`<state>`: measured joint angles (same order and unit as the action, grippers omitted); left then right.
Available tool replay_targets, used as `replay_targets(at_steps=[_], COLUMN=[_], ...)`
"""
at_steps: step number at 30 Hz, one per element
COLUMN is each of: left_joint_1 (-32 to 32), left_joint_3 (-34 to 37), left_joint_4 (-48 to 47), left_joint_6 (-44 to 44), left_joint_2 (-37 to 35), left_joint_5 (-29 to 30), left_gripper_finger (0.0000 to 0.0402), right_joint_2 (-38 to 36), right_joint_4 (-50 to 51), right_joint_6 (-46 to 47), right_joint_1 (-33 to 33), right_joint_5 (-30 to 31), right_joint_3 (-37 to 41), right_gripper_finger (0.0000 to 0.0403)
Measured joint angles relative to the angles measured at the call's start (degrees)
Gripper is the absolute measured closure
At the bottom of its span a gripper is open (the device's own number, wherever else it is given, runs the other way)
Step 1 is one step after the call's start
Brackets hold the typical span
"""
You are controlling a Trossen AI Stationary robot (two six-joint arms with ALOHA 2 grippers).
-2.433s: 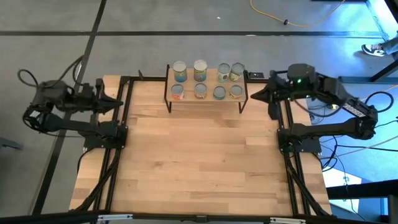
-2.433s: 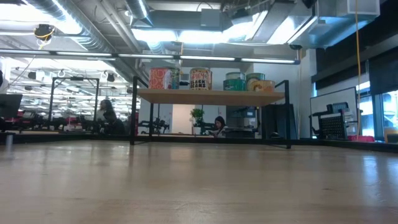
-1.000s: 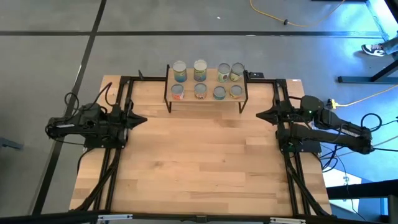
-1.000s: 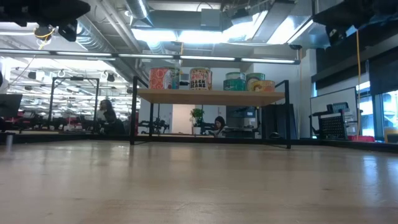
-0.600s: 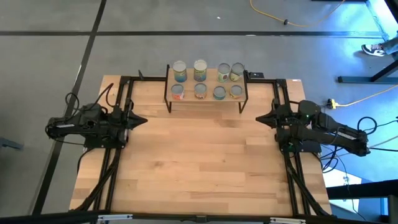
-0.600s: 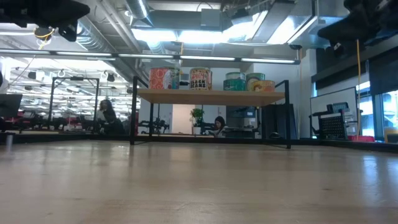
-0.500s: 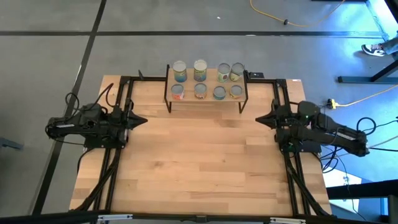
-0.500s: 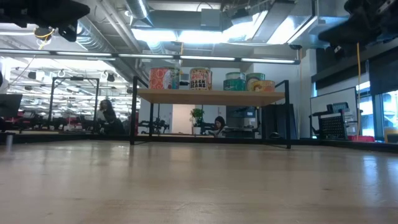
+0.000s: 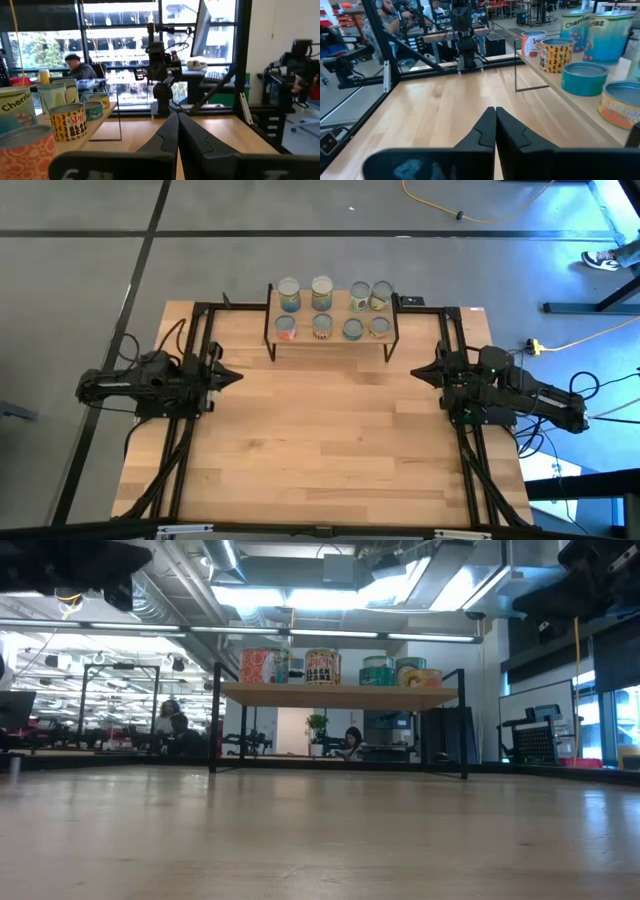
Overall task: Pick and place cans onto a shelf
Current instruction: Return to Home Position
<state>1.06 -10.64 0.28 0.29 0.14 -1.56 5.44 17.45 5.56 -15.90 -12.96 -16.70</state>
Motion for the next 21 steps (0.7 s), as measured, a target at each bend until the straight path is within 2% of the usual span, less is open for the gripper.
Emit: replay_targets(at_steps=[4,8,21], left_joint_1=[0.0,0.0,0.0], left_joint_3=[5.7,10.2,10.2], left_joint_4=[8.8,12.6,12.4], left_joint_6=[-1.4,-4.3,-5.7], left_joint_2=[0.0,0.0,0.0], left_joint_5=[0.5,-0.4,-4.2], left_gripper_finger=[0.0401,0.0401,0.0401], right_joint_2=[0.0,0.0,0.0], right_joint_4=[-0.1,-0.1,-0.1], right_joint_6=[0.0,0.1,-0.9], right_joint_1=[0.0,0.0,0.0], right_joint_5=[0.4,0.5,1.3], right_joint_3=[0.1,0.1,0.1], right_gripper_finger=[0.0396,0.0396,0.0399])
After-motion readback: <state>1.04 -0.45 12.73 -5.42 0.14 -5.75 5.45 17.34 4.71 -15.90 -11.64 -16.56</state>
